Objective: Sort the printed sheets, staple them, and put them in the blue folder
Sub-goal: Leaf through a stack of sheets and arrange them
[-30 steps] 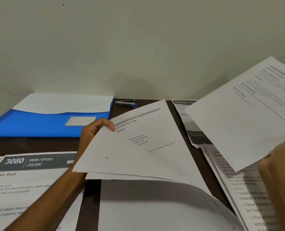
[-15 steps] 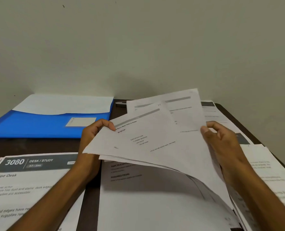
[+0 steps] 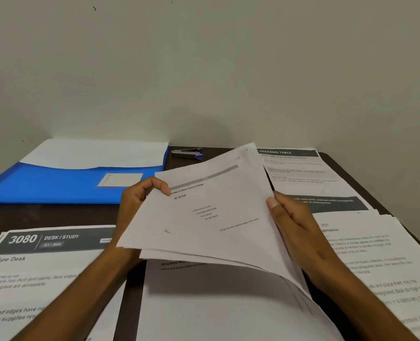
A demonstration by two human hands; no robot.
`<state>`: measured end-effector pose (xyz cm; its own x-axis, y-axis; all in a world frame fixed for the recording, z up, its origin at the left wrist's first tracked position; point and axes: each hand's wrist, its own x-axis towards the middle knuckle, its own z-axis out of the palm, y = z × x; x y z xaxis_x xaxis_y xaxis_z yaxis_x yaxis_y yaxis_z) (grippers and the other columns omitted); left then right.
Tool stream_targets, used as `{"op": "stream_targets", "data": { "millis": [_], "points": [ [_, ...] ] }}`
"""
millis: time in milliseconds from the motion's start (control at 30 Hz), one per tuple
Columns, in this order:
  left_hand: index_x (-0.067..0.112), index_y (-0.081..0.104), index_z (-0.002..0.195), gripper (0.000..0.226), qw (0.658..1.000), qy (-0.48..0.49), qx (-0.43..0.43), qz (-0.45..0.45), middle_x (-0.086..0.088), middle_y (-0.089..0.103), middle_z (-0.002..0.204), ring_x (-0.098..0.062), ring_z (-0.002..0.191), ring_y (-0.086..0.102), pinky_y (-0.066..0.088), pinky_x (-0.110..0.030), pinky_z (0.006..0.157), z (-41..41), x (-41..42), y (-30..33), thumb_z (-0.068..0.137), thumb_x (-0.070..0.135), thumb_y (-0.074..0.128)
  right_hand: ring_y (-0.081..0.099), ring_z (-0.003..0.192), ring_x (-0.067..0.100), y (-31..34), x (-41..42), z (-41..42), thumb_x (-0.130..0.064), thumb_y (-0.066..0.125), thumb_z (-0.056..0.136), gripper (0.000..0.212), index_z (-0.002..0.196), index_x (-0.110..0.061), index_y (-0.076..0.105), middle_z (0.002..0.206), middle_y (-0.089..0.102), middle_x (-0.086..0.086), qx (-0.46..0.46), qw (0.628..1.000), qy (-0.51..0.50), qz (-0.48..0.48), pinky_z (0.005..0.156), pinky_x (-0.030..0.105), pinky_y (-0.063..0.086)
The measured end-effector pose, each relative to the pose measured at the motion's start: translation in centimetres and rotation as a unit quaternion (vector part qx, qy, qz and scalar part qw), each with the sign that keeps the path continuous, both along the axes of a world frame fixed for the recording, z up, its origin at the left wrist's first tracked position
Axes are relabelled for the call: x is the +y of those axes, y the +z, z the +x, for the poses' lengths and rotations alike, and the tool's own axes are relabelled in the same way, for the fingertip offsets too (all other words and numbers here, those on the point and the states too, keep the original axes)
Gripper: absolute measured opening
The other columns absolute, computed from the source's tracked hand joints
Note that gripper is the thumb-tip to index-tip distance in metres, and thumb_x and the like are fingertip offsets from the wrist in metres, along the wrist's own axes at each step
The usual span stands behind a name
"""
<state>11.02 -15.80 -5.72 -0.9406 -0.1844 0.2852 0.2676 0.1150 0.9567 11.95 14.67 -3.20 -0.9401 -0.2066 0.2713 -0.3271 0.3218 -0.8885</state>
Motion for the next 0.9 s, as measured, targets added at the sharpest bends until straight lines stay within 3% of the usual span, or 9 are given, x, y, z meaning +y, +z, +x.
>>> {"op": "stream_targets", "data": {
  "millis": [67, 133, 267, 367, 500, 600, 733, 900],
  "points": [
    [0.013, 0.064, 0.093, 0.028, 0.999, -0.012, 0.016, -0.04, 0.02, 0.073, 0.081, -0.006, 0.073, 0.074, 0.057, -0.013, 0.058, -0.1, -0.3, 0.0, 0.088, -0.014, 0.067, 0.058, 0.071, 0.011, 0.0, -0.6, 0.4, -0.043, 0.043, 0.109, 0.036, 0.082, -0.027, 0.06, 0.076, 0.062, -0.009, 0.008, 1.0, 0.003, 0.007, 0.066, 0.032, 0.046],
    [0.013, 0.063, 0.093, 0.029, 0.998, -0.01, 0.022, -0.05, 0.021, 0.073, 0.08, -0.006, 0.071, 0.073, 0.056, -0.012, 0.058, -0.2, -0.5, -0.1, 0.088, -0.015, 0.066, 0.049, 0.064, 0.005, -0.2, -0.8, 0.3, -0.053, 0.047, 0.106, 0.038, 0.077, -0.03, 0.056, 0.069, 0.055, -0.01, 0.026, 0.999, -0.008, 0.032, 0.062, 0.024, 0.041],
    [0.012, 0.063, 0.093, 0.027, 0.999, -0.009, 0.023, -0.04, 0.02, 0.073, 0.079, -0.007, 0.069, 0.073, 0.054, -0.012, 0.056, -0.3, -0.3, 0.0, 0.09, -0.014, 0.063, 0.073, 0.085, 0.016, -0.2, -0.4, 0.1, -0.067, 0.057, 0.097, 0.043, 0.104, -0.028, 0.071, 0.096, 0.077, -0.008, 0.032, 0.997, -0.043, 0.061, 0.077, 0.043, 0.063],
    [0.013, 0.062, 0.091, 0.028, 0.999, -0.012, 0.011, -0.043, 0.024, 0.072, 0.076, -0.004, 0.069, 0.072, 0.054, -0.01, 0.056, -0.3, -0.3, 0.2, 0.09, -0.015, 0.064, 0.073, 0.086, 0.011, 0.4, -0.4, 0.3, -0.056, 0.063, 0.092, 0.03, 0.104, -0.031, 0.073, 0.094, 0.076, -0.019, 0.053, 0.996, -0.068, 0.036, 0.076, 0.031, 0.062],
    [0.017, 0.066, 0.089, 0.03, 0.999, -0.018, 0.005, -0.027, 0.024, 0.073, 0.079, -0.004, 0.07, 0.072, 0.055, -0.011, 0.057, -0.2, -0.4, 0.4, 0.088, -0.013, 0.071, 0.068, 0.077, 0.013, 0.7, -0.4, 0.4, -0.034, 0.078, 0.091, 0.017, 0.108, -0.034, 0.073, 0.085, 0.071, -0.018, 0.096, 0.987, -0.11, 0.061, 0.065, 0.019, 0.055],
    [0.037, 0.075, 0.079, 0.036, 0.999, -0.037, 0.004, -0.013, 0.023, 0.073, 0.081, -0.006, 0.073, 0.073, 0.056, -0.012, 0.059, 0.1, -0.2, 0.9, 0.08, 0.001, 0.083, 0.07, 0.077, 0.012, 0.6, -0.4, 0.5, -0.023, 0.08, 0.091, 0.022, 0.108, -0.034, 0.072, 0.08, 0.071, -0.012, 0.105, 0.986, -0.119, 0.059, 0.07, 0.019, 0.056],
    [0.015, 0.065, 0.087, 0.026, 1.0, 0.009, -0.013, -0.012, 0.023, 0.072, 0.074, -0.002, 0.069, 0.073, 0.055, -0.012, 0.054, 0.2, 0.5, 0.9, 0.091, -0.011, 0.067, 0.071, 0.082, 0.003, 0.5, -0.4, 0.5, -0.017, 0.077, 0.093, 0.024, 0.113, -0.029, 0.07, 0.075, 0.074, -0.013, 0.124, 0.982, -0.123, 0.074, 0.073, 0.006, 0.048],
    [0.012, 0.07, 0.087, 0.018, 0.995, 0.052, -0.041, 0.07, 0.001, 0.072, 0.089, -0.016, 0.072, 0.075, 0.056, -0.022, 0.049, 1.2, 1.9, 1.0, 0.099, -0.001, 0.064, 0.067, 0.083, 0.001, -0.1, -0.4, 0.0, -0.02, 0.072, 0.097, 0.024, 0.117, -0.028, 0.061, 0.093, 0.071, -0.013, 0.151, 0.97, -0.133, 0.138, 0.072, -0.001, 0.044]
  ]
}}
